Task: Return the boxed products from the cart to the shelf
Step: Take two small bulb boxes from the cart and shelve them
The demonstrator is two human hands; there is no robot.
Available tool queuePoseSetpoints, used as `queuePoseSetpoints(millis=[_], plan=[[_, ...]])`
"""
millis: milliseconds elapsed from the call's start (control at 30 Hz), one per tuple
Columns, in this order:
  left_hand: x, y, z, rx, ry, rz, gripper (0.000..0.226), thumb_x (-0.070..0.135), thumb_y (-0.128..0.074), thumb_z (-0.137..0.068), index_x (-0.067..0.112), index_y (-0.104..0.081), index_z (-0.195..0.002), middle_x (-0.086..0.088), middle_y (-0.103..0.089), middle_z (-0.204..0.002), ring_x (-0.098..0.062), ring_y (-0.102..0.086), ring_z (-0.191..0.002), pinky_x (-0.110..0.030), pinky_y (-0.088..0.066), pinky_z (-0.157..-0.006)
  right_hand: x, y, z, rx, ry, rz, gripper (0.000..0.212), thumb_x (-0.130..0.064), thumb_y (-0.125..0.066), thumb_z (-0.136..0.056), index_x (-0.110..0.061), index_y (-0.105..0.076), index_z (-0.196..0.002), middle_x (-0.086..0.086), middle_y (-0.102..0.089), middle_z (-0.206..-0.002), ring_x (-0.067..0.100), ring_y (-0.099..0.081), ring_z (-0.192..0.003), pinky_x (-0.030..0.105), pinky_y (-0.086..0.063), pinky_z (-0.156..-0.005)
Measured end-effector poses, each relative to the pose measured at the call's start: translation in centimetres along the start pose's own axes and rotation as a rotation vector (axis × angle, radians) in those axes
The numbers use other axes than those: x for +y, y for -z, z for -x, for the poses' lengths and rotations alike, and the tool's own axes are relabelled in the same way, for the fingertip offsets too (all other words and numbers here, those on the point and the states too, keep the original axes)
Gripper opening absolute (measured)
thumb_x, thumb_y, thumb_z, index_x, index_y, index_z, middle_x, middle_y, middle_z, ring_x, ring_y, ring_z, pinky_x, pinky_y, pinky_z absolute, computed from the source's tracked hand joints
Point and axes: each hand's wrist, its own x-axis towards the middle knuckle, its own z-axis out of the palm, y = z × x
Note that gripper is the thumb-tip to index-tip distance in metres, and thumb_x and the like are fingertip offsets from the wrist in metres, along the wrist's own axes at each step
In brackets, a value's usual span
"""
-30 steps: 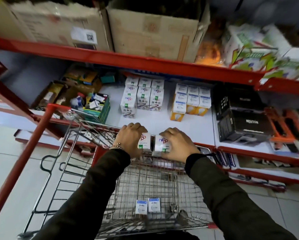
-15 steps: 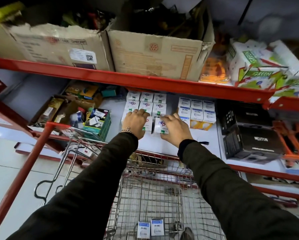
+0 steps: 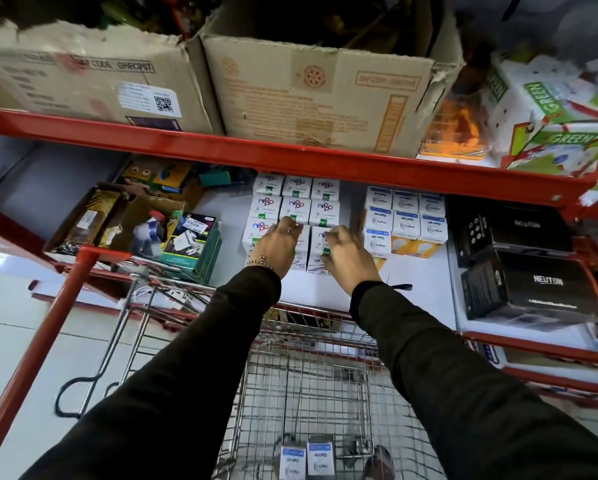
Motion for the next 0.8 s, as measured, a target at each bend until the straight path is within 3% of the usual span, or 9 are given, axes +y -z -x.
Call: queuePoseSetpoints(millis=[200,400,567,800], plan=[[0.4,-0.9,1.6,-0.004,0.015,0.043,0.064,0.003,-0.056,-0.088,0.018,-0.037,-0.147,-0.005,-0.04,-0.149,-0.035,-0.045,-0.136,-0.042,-0.052,-0.099,-0.2,-0.3,2.1,0.059,0.032,-0.078,0.05,-0.022,-0.053,-0.099,-0.009,-0.043,-0.146,0.009,-0.041,-0.144,0.029,-0.048,-0.13,0.038,-0.052,-0.095],[1.7,-1.1,6.3,0.142,-0.051,0.126,0.059,0.011,-0.056,-0.086,0.017,-0.043,-0.143,-0.006,-0.048,-0.142,-0.027,-0.045,-0.131,-0.037,-0.043,-0.109,-0.5,-0.9,5.6,0.117,0.04,-0.106,0.049,-0.024,-0.056,-0.096,-0.01,-0.047,-0.143,0.007,-0.045,-0.142,0.028,-0.049,-0.129,0.038,-0.047,-0.102],[3.2,-3.6,11.8,0.207,-0.095,0.136,0.05,0.02,-0.059,-0.085,0.02,-0.052,-0.134,-0.004,-0.057,-0.131,-0.027,-0.054,-0.118,-0.04,-0.045,-0.096,-0.6,-3.4,10.3,0.115,0.04,-0.103,0.045,-0.025,-0.054,-0.097,-0.012,-0.051,-0.139,0.009,-0.051,-0.135,0.029,-0.048,-0.125,0.041,-0.046,-0.102],[3.5,-10.3,18.1,0.013,-0.087,0.177,0.046,0.026,-0.057,-0.085,0.019,-0.055,-0.13,-0.004,-0.056,-0.128,-0.027,-0.053,-0.115,-0.039,-0.045,-0.093,-0.3,-9.6,16.9,-0.008,0.03,-0.072,0.046,-0.03,-0.061,-0.093,-0.015,-0.055,-0.136,0.008,-0.053,-0.131,0.028,-0.052,-0.121,0.04,-0.046,-0.1]])
